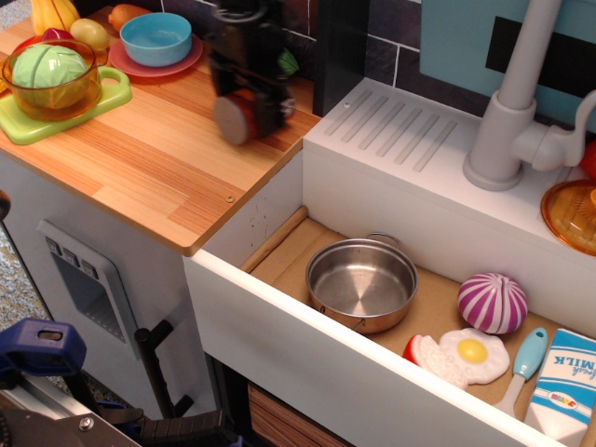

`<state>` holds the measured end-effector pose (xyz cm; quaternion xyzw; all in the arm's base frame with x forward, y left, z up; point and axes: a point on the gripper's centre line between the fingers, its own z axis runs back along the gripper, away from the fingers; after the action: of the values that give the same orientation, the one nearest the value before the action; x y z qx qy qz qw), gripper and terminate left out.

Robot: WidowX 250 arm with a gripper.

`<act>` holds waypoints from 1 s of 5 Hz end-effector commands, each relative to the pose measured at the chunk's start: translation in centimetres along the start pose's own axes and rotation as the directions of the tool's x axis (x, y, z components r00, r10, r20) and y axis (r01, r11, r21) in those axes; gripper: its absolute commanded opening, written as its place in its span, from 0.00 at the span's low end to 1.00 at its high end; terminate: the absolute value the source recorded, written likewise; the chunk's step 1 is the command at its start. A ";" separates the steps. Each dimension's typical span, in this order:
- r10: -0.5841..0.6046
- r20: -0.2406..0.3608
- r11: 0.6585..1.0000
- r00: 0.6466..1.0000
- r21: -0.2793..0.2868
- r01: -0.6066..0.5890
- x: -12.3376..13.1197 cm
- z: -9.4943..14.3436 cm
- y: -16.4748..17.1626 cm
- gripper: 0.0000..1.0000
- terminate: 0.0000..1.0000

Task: Put can in pot

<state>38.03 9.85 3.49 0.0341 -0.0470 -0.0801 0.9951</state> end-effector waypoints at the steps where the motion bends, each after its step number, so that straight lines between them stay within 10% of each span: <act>1: 0.194 0.114 0.979 0.974 0.035 -0.199 2.5 7.1 -5.6 0.00 0.00; 5: 0.503 0.091 0.864 0.860 -0.027 -0.503 -1.2 0.9 -15.7 0.00 0.00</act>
<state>32.63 -4.72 -0.02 0.0386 -0.0422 0.1868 0.9807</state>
